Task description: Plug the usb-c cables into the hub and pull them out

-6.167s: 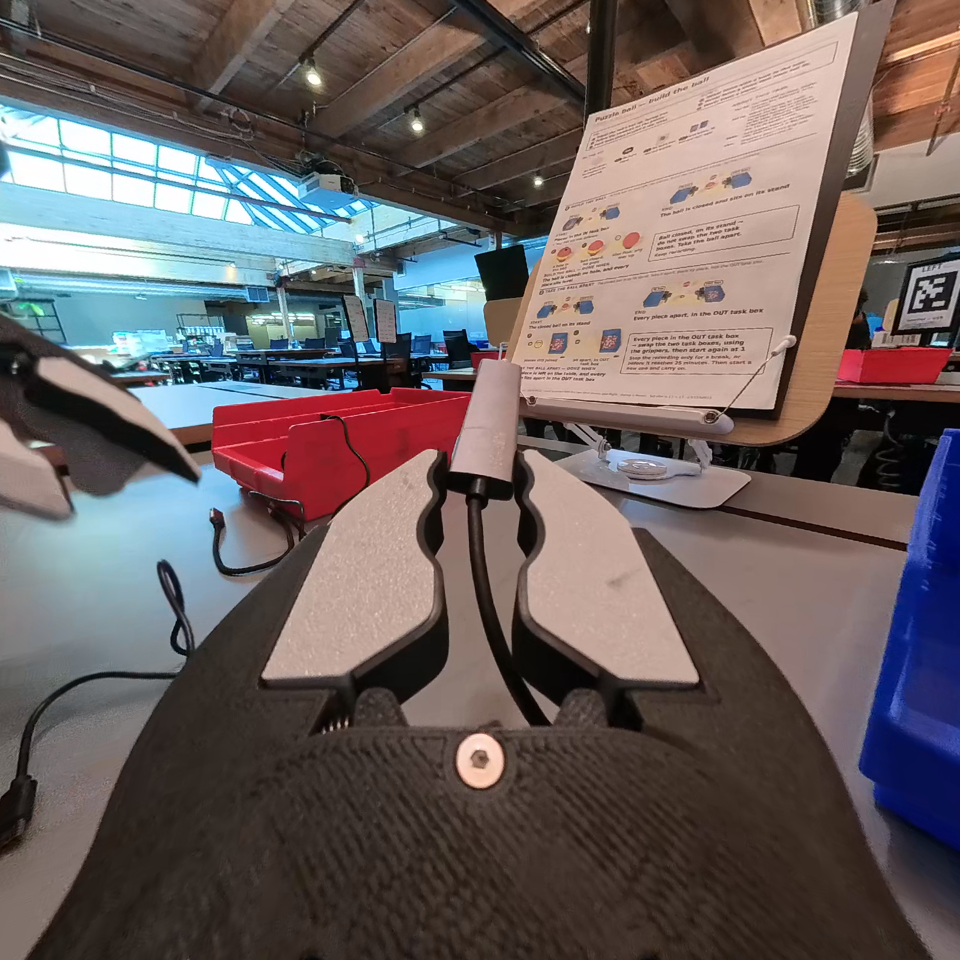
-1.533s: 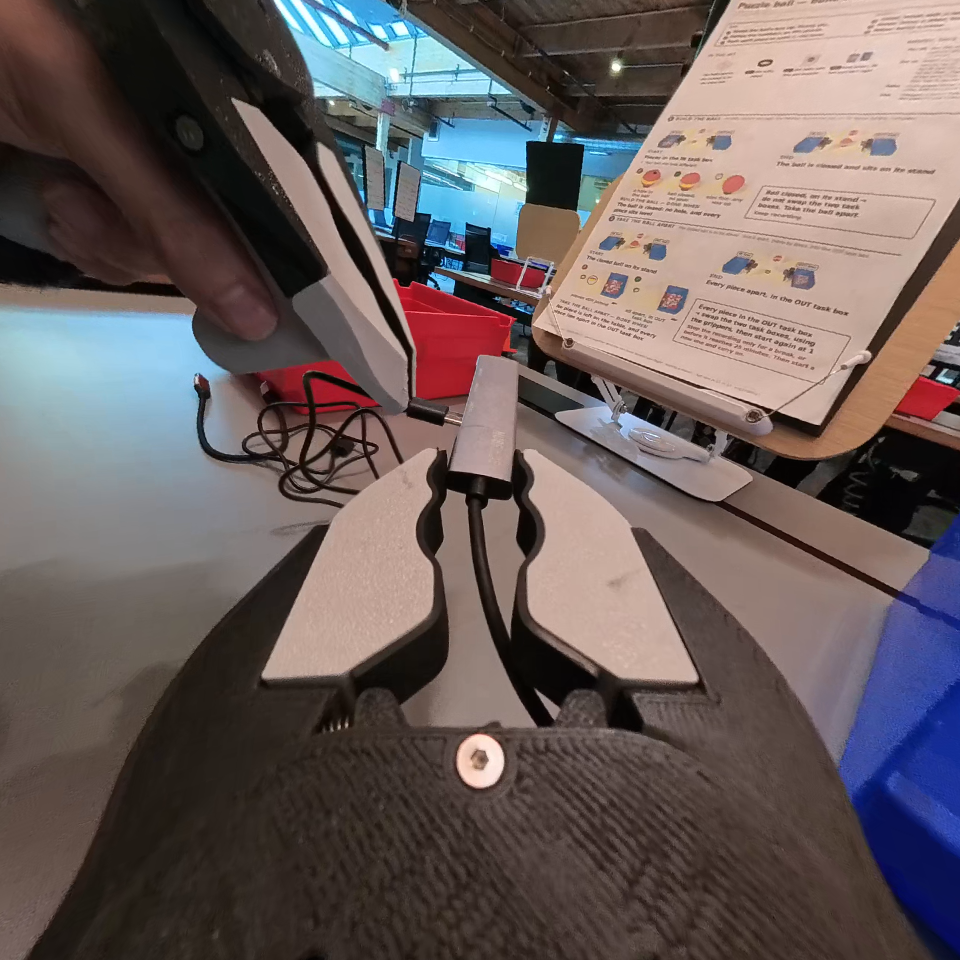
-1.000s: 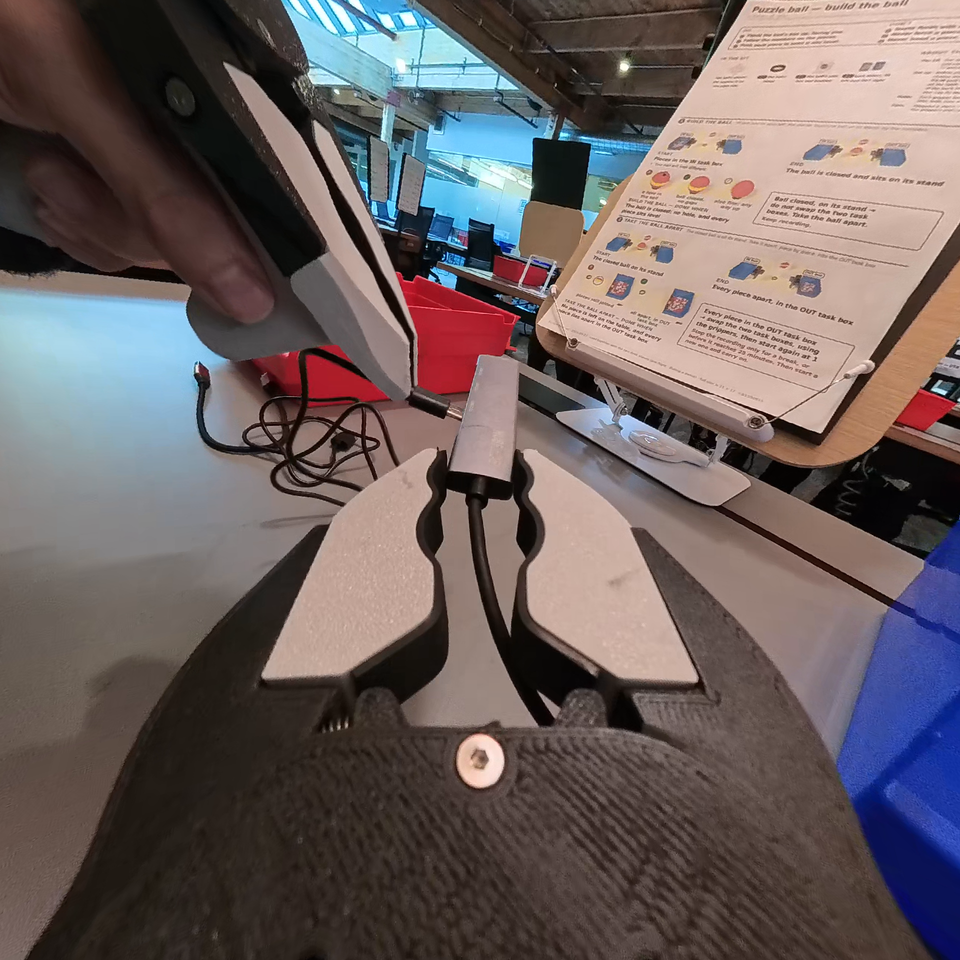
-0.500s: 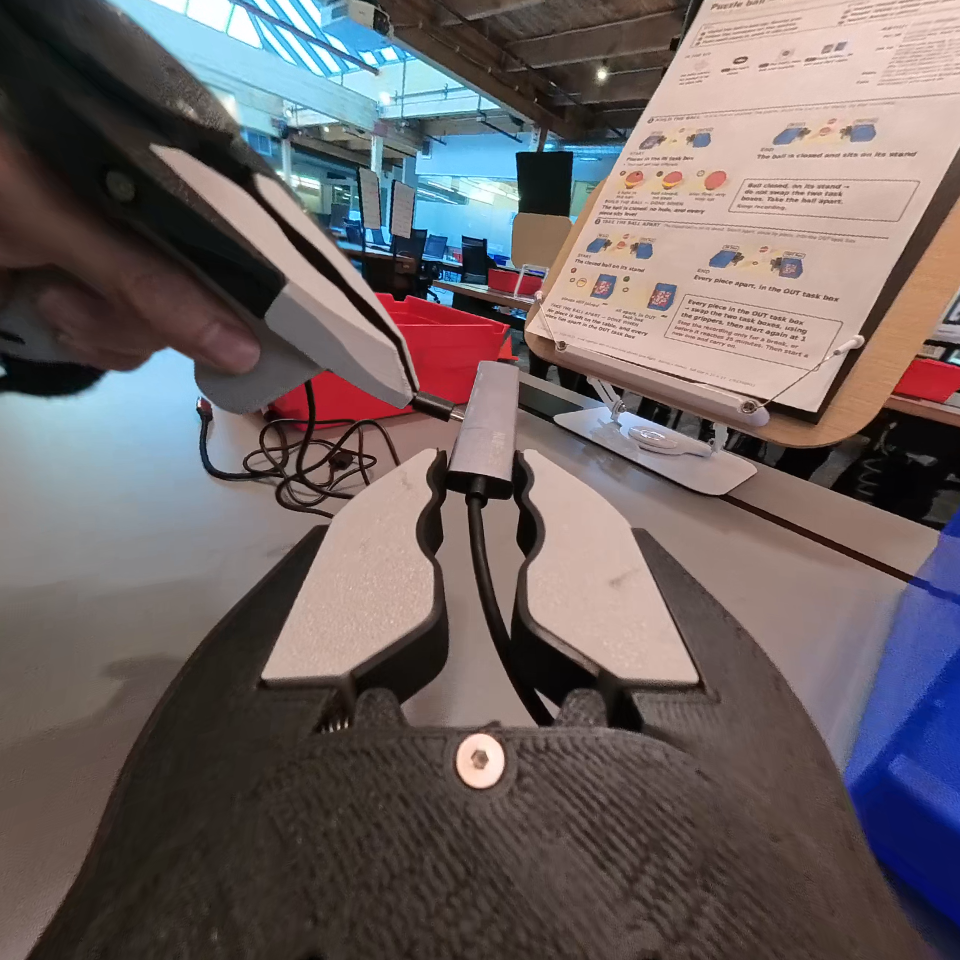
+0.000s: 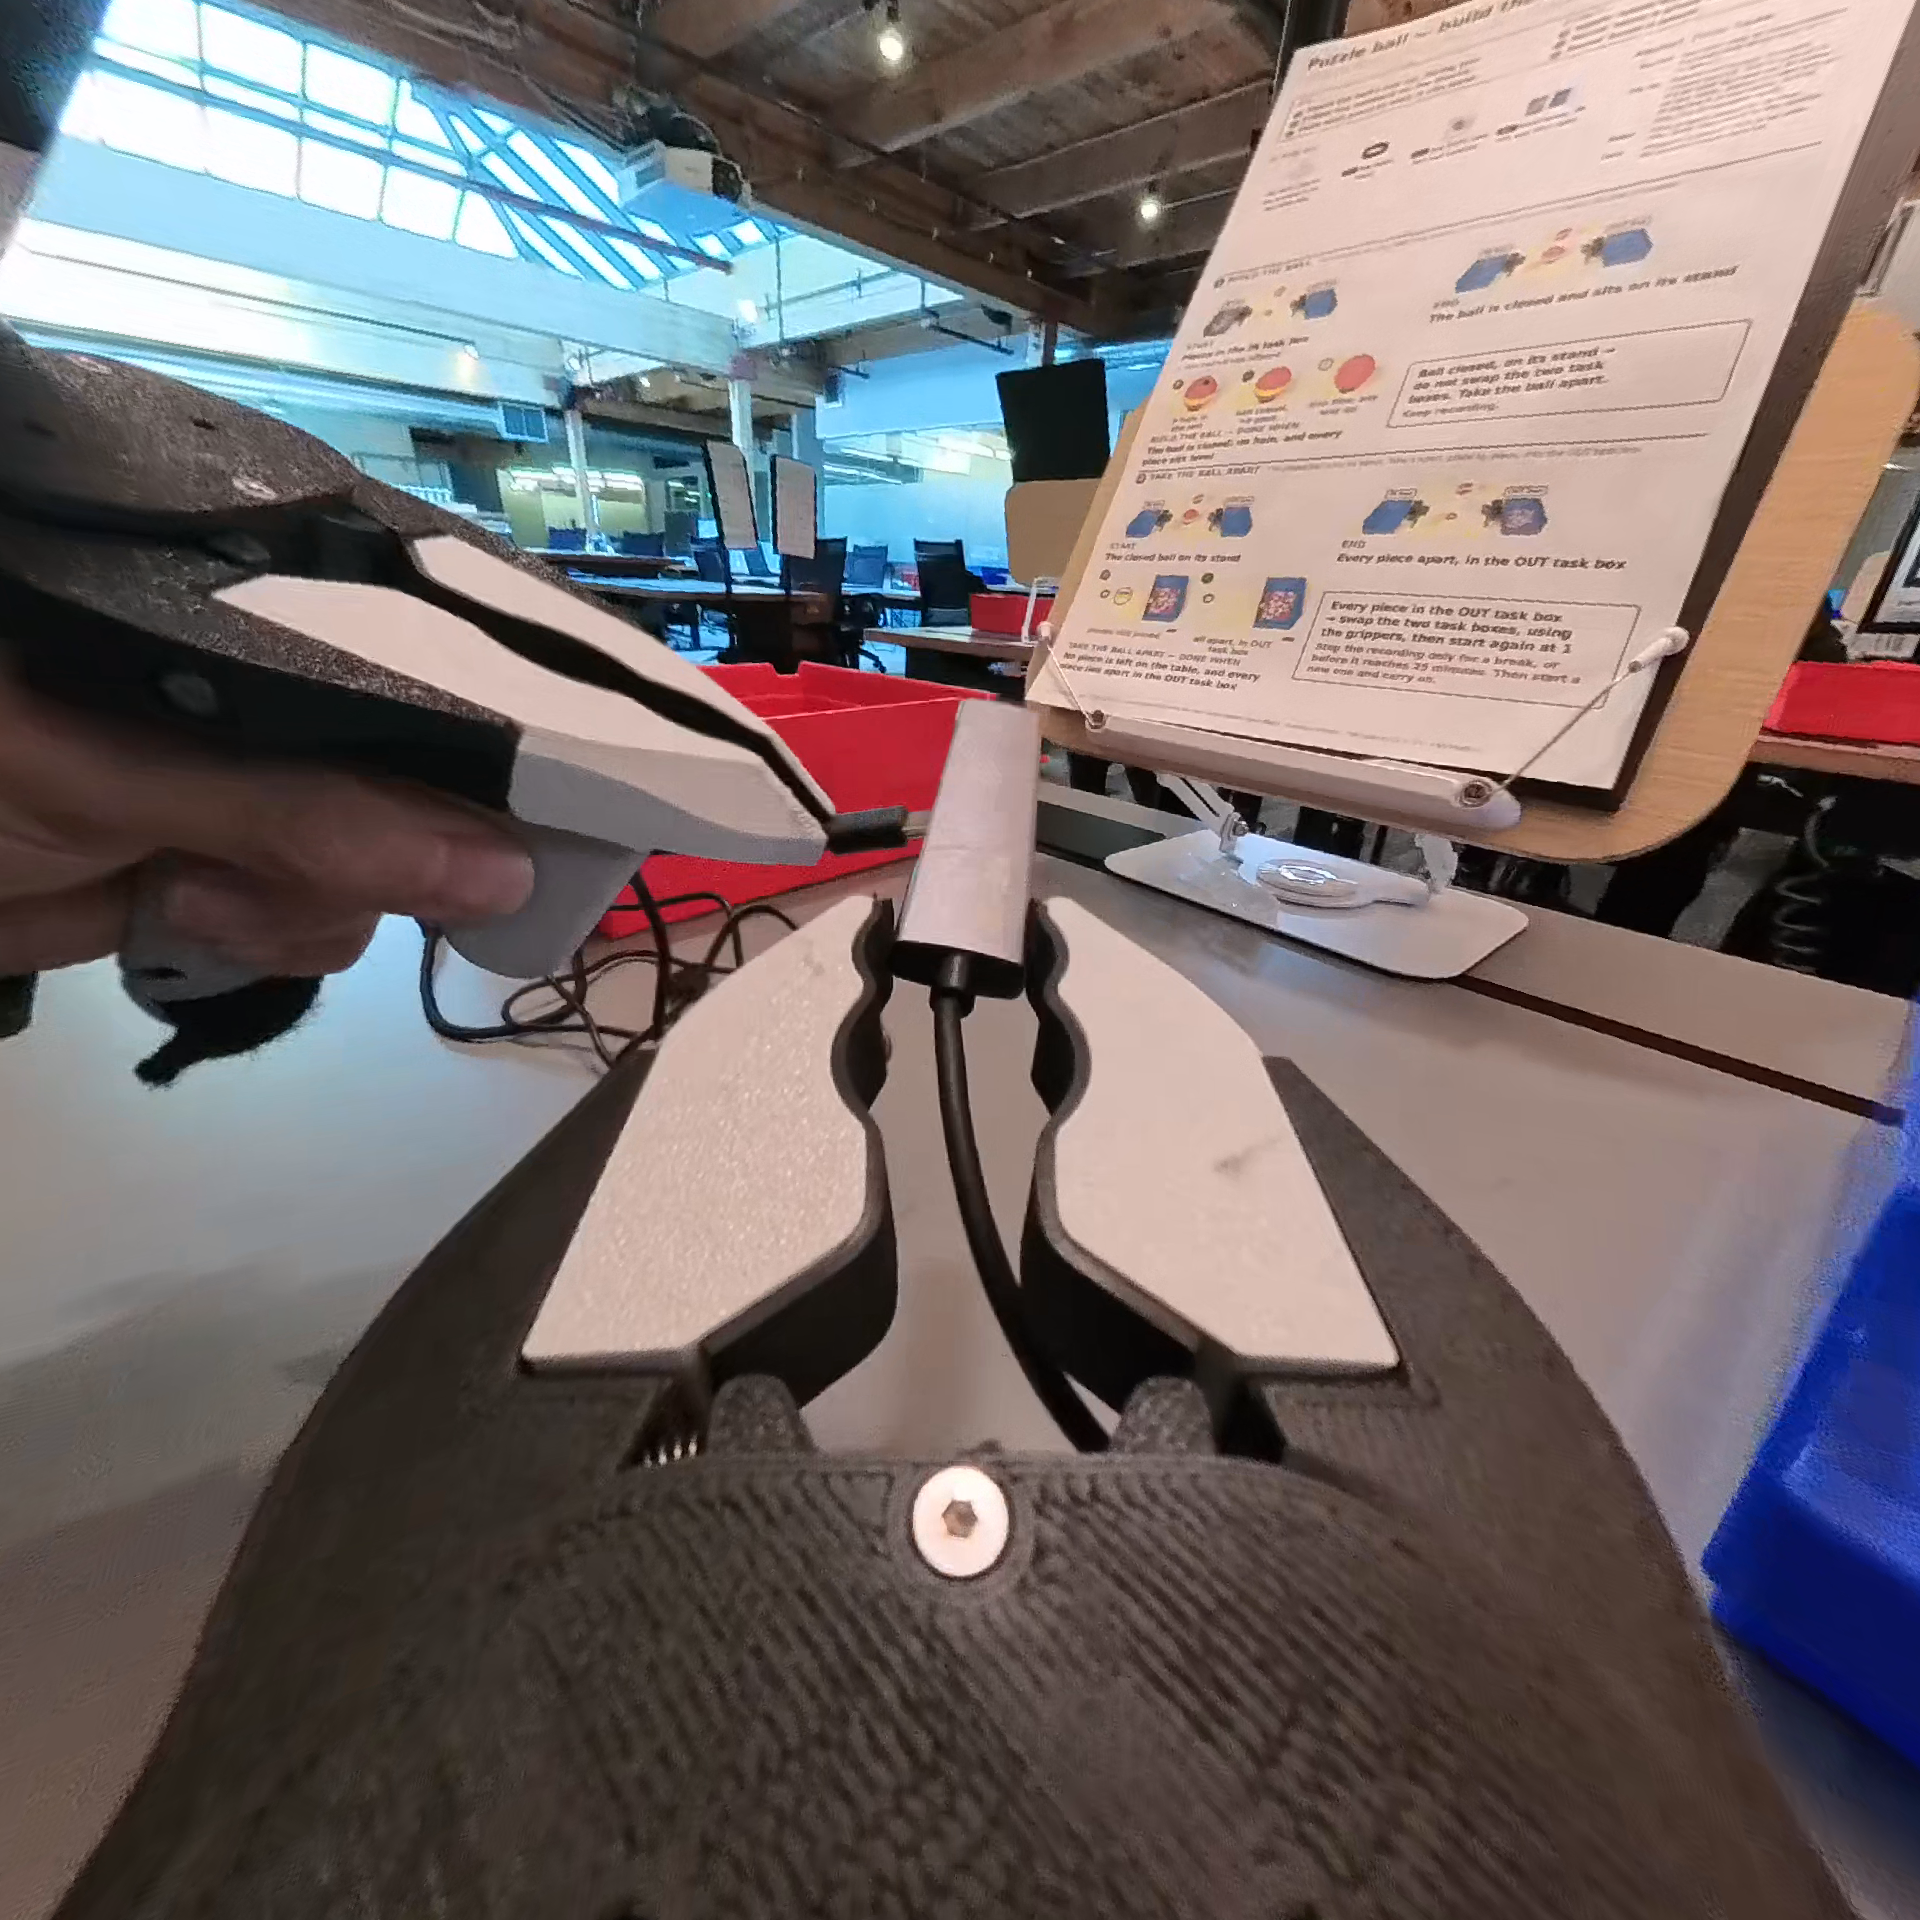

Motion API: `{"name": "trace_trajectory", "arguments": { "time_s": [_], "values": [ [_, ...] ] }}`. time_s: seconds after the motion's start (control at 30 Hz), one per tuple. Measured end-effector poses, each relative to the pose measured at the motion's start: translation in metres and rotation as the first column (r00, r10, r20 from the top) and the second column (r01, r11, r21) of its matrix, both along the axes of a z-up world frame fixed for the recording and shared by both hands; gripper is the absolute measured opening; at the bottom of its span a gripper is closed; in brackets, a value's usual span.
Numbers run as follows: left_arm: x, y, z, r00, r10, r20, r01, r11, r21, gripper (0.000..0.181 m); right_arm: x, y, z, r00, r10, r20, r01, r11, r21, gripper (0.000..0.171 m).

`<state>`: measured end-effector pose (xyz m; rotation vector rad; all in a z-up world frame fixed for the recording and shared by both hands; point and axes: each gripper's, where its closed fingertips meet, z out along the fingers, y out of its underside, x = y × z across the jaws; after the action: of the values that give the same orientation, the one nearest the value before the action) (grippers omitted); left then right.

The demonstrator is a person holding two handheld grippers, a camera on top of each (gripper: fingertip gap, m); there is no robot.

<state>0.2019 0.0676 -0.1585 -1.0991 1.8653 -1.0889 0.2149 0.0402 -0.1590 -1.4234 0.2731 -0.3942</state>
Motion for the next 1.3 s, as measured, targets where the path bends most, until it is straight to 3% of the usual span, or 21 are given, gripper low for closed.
{"name": "trace_trajectory", "arguments": {
  "time_s": [0.1, 0.23, 0.43, 0.87, 1.03, 1.13, 1.3],
  "values": [
    [0.000, -0.001, -0.001, 1.000, -0.014, 0.012, 0.015, 1.000, -0.021, 0.005, 0.000, -0.002, 0.001, 1.000, 0.013, -0.011, -0.013, 1.000, 0.017, 0.025],
    [-0.002, 0.003, 0.007, 0.998, -0.005, 0.062, 0.000, 0.997, 0.083, 0.004, -0.003, 0.006, -0.004, 0.999, -0.016, 0.044, 0.019, 0.998, -0.059, 0.025],
    [-0.001, 0.004, -0.001, 0.999, -0.003, 0.049, -0.002, 0.995, 0.104, 0.004, -0.004, 0.007, -0.005, 1.000, 0.007, 0.029, -0.005, 0.998, -0.061, 0.025],
    [-0.002, 0.002, -0.003, 0.995, -0.016, 0.102, 0.019, 0.999, -0.034, 0.005, -0.004, 0.005, -0.003, 0.999, 0.027, 0.017, -0.027, 0.999, -0.034, 0.025],
    [-0.016, 0.013, 0.012, 0.990, 0.037, 0.139, -0.024, 0.995, -0.098, 0.025, 0.001, -0.001, 0.001, 1.000, -0.005, -0.001, 0.005, 1.000, 0.006, 0.025],
    [-0.030, 0.052, 0.034, 0.978, 0.129, 0.166, -0.113, 0.989, -0.100, 0.027, 0.011, -0.011, 0.005, 0.998, -0.024, -0.052, 0.027, 0.997, 0.078, 0.025],
    [-0.061, 0.184, 0.023, 0.885, 0.464, -0.021, -0.464, 0.886, 0.001, 0.035, 0.018, -0.021, 0.009, 0.998, -0.006, -0.068, 0.014, 0.991, 0.131, 0.025]
  ]
}}
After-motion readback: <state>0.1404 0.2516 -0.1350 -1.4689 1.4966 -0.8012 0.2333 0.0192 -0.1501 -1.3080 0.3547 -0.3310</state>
